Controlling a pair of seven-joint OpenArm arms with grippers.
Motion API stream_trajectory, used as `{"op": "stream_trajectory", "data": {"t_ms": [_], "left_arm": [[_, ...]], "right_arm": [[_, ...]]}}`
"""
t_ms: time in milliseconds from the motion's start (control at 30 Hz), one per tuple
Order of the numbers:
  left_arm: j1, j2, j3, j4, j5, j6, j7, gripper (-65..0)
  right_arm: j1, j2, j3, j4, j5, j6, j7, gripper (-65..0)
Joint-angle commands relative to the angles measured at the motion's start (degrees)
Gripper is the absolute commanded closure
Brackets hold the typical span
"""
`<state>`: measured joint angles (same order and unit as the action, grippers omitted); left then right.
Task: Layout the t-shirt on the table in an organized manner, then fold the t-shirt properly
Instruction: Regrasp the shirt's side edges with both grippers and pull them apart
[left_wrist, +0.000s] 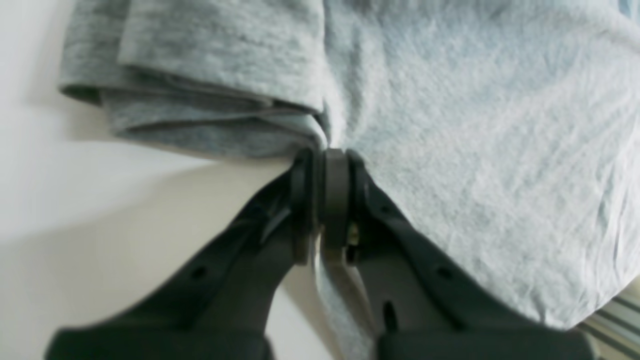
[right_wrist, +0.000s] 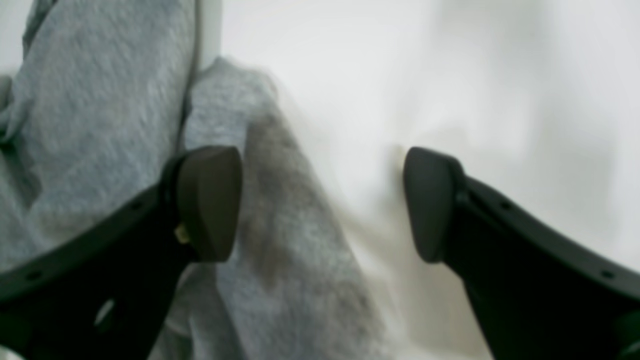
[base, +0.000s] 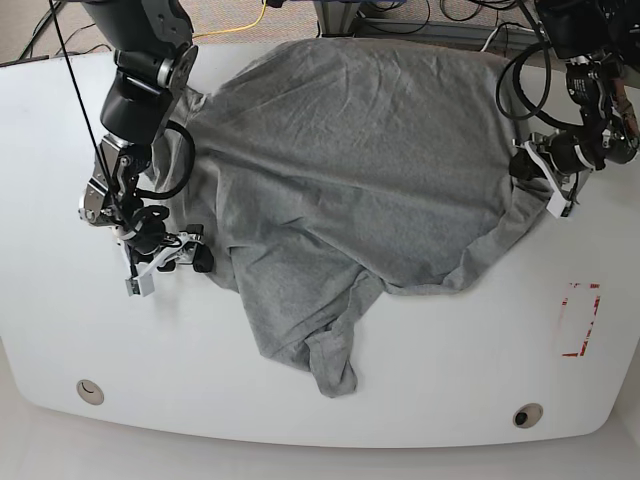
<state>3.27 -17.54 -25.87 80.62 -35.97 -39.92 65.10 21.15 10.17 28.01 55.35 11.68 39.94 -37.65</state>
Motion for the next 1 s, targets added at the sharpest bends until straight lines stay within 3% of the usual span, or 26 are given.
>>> {"op": "stream_trajectory", "data": {"t_ms": [0,233,333,700,867,967], "left_arm": [[-1.1,-2.0,-0.3,0.9,-0.9,-0.1,-0.9,-1.7],[-1.7,-4.2,-0.3,0.7,-0.9,-0.1,-1.1,-1.7],[-2.6,-5.1,-0.3,0.6,-0.9,-0.1,-1.1,-1.7],[-6.0,-8.7,-0.2,-1.7,-0.8,-0.1,-1.1,-1.7],[-8.5,-11.4,-0.2,-5.2,-0.8,-0.1,-1.3,-1.8],[-10.9,-13.0,-0.2,-8.7,-0.8,-0.1,-2.4,-1.9]], "right_arm": [[1.2,0.3,-0.1,-0.2,0.1,0.1,-0.1,-49.0],[1.2,-1.0,-5.1,-0.2,0.5,0.1,-0.1,-48.5],[1.2,-1.2,-7.6,-0.2,0.6,0.1,-0.1,-44.5],[1.1,-3.4,-9.4,-0.2,0.6,0.1,-0.1,-20.0],[1.2,-2.5,-9.3,-0.1,0.6,0.1,-0.1,-2.4],[1.3,-0.6,-9.3,1.0,0.6,0.1,-0.2,0.0]]}}
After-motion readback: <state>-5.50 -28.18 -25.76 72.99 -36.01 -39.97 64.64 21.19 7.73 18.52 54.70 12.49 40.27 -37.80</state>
